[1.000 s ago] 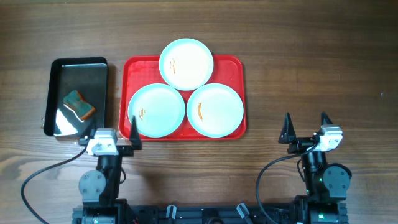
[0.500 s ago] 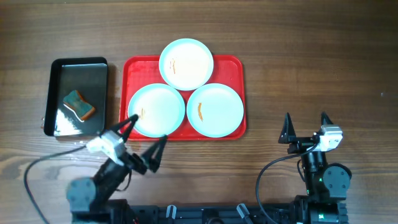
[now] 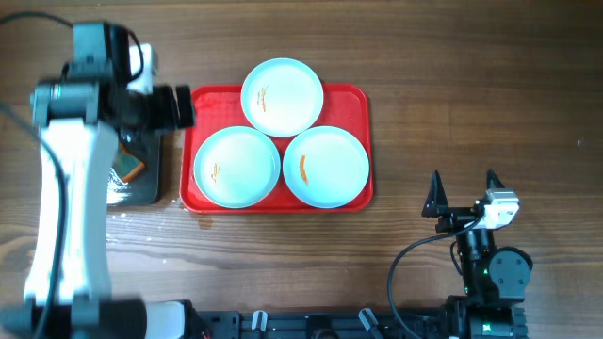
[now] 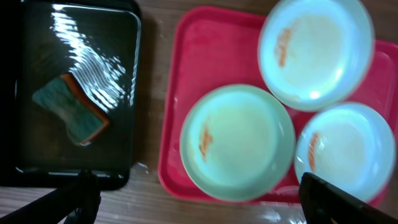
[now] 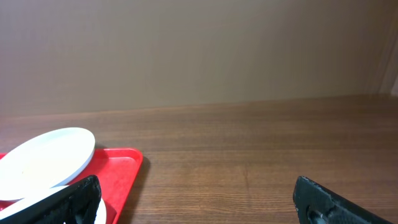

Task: Clean dirty plates on tray and stack at the side
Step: 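Reach the left gripper into the black tray and grasp the sponge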

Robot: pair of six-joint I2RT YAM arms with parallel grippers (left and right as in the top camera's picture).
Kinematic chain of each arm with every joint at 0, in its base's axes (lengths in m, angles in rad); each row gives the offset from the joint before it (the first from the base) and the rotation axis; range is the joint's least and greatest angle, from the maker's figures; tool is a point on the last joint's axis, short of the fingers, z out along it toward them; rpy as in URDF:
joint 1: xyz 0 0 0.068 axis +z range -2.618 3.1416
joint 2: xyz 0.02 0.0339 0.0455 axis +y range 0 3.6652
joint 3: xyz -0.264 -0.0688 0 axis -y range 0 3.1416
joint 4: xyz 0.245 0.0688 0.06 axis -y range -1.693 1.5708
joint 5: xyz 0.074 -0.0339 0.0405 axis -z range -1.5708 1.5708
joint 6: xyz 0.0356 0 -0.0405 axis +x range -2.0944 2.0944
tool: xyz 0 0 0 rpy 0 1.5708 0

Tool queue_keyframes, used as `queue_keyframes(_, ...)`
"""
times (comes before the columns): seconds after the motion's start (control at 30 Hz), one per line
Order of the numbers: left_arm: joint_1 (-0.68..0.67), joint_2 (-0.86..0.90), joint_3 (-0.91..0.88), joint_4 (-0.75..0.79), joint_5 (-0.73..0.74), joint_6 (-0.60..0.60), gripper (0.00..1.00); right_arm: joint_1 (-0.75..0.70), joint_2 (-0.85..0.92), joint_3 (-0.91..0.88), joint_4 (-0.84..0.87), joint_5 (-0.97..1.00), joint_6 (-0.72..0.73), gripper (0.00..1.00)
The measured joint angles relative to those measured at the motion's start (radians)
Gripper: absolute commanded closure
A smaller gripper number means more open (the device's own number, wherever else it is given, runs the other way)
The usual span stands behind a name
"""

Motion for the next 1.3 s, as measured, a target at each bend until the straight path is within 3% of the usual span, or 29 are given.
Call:
queue_keyframes(0.17,0.201,0.151,0.013,0.032,0.191,-0.024,0.0,0.0,0.0,0.0,0.0,0.0,0.0,0.0)
queue_keyframes(0.3,0.324,0.187,0.012,0.028,0.24,-0.04,0.0,0.0,0.0,0.0,0.0,0.0,0.0,0.0)
queue_keyframes(0.5,0.399,0.238,-0.116,0.106,0.106,-0.097,0.0,0.0,0.0,0.0,0.0,0.0,0.0,0.0)
queue_keyframes(0.8,0.397,0.257,-0.359,0.442,-0.039,-0.171,0.0,0.0,0.0,0.0,0.0,0.0,0.0,0.0)
queue_keyframes(1.03,0.393,0.258,-0.481,0.585,-0.038,-0.177,0.16,0.0,0.0,0.0,0.0,0.0,0.0,0.0)
queue_keyframes(1.1,0.386,0.258,-0.491,0.609,-0.045,-0.178,0.24,0.0,0.0,0.0,0.0,0.0,0.0,0.0)
queue_keyframes(1.23,0.368,0.258,-0.524,0.643,-0.084,-0.182,0.29,0.0,0.0,0.0,0.0,0.0,0.0,0.0)
queue_keyframes(1.3,0.366,0.258,-0.529,0.649,-0.103,-0.182,0.39,0.0,0.0,0.0,0.0,0.0,0.0,0.0)
